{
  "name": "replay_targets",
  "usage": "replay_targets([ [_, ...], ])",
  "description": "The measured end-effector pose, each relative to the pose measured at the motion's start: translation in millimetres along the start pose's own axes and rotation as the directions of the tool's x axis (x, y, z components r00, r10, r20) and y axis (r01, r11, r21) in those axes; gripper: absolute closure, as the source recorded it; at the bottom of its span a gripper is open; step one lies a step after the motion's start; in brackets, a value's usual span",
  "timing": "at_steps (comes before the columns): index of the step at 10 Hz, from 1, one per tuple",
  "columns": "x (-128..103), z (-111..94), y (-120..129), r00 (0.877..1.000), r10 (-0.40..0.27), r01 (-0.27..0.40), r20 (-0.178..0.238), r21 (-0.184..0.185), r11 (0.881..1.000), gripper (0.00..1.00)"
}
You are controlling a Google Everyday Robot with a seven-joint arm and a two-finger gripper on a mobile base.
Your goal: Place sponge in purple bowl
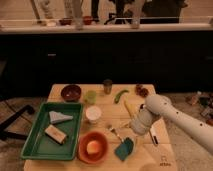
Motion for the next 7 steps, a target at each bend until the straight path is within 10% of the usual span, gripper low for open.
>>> replay_targets([
  [7,3.0,31.7,2.7,0.996,-0.075,0.074,-0.038,-0.028,0.997,0.2],
])
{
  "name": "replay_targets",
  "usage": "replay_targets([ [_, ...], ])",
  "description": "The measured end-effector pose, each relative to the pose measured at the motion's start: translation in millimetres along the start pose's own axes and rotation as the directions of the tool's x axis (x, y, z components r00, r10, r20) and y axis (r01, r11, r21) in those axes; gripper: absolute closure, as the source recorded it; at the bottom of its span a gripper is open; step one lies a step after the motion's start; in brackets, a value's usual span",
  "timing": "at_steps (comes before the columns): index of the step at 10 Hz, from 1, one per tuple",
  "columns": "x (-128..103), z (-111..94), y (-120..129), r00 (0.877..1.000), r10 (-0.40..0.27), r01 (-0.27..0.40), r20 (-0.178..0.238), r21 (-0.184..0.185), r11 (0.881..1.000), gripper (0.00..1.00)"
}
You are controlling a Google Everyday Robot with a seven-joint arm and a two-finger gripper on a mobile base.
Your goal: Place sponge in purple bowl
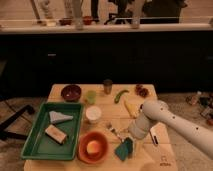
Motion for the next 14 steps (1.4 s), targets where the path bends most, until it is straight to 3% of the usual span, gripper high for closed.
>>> replay_targets([
  [3,0.7,6.3,-2.9,0.999,-0.035,0.035,-0.001,0.003,0.999,0.2],
  [8,17.6,3.0,2.3,0.998,-0.033,0.032,0.052,0.019,0.999,0.2],
  [11,22.6,7.8,6.7,0.997,-0.039,0.039,0.063,-0.001,0.999,0.21],
  [14,19.1,17.5,5.8,0.996,-0.086,0.086,0.019,-0.052,0.995,0.5],
])
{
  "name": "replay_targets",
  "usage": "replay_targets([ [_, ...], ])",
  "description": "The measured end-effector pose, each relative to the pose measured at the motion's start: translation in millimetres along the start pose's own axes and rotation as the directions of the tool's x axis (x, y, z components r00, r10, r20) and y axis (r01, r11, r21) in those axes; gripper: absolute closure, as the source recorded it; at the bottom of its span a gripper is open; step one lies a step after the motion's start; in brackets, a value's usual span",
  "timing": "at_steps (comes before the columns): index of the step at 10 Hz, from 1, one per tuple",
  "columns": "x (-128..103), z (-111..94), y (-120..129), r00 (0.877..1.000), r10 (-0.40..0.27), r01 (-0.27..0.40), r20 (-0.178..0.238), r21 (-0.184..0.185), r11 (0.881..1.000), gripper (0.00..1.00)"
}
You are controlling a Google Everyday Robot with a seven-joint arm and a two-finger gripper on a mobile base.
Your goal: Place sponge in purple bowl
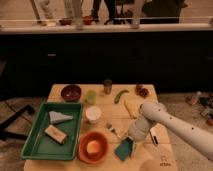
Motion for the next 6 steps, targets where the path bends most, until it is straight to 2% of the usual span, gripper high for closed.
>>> replay_targets([
  [4,-1.4,1.6,0.4,1.0,-0.011,0.011,-0.014,-0.01,1.0,0.9],
  [5,-1.4,0.8,1.2,1.0,-0.011,0.011,-0.015,-0.008,1.0,0.97],
  [6,-1.7,-0.3,1.6,1.0,-0.01,0.01,-0.016,-0.003,1.0,1.0],
])
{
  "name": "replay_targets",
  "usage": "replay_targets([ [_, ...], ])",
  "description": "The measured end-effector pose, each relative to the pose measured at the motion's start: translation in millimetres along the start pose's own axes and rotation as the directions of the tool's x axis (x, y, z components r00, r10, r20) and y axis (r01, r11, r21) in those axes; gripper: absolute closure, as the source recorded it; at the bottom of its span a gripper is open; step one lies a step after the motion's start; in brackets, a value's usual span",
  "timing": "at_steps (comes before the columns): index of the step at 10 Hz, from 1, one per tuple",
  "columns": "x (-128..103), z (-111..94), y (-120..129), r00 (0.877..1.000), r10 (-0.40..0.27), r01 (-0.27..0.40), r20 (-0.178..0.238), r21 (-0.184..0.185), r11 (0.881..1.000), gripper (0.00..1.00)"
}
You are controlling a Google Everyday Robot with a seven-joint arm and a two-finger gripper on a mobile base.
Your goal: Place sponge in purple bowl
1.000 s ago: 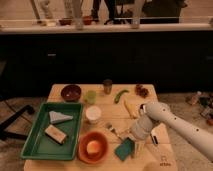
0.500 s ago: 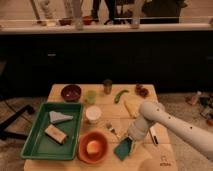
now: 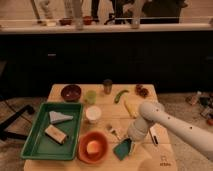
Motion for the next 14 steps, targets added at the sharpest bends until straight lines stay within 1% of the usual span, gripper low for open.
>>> replay_targets([
  [1,-0.4,-1.0,0.4,1.0,0.0,0.0,-0.001,0.004,1.0,1.0],
  [4,-4.8,-14.1,0.7,1.0,0.001,-0.001,-0.01,0.048,0.999,1.0],
  [6,-12.2,-27.6,-1.2,1.0,0.008,-0.006,-0.022,0.087,0.996,1.0],
  [7,-17.4,-36.6,-1.7,0.999,0.028,-0.024,-0.038,0.108,0.994,1.0],
  [9,-28.6,-56.1,-6.3,0.994,0.085,-0.072,-0.069,0.166,0.984,1.0],
  [10,-36.6,-65.8,-11.5,0.992,0.09,-0.074,-0.084,0.177,0.981,1.0],
  [12,-44.6,-79.2,-24.7,0.99,0.1,-0.079,-0.103,0.19,0.979,1.0],
  [13,-46.0,-86.3,-40.6,0.989,0.106,-0.083,-0.104,0.2,0.976,1.0],
  [14,-46.8,-91.5,-53.2,0.989,0.107,-0.084,-0.102,0.203,0.975,1.0],
])
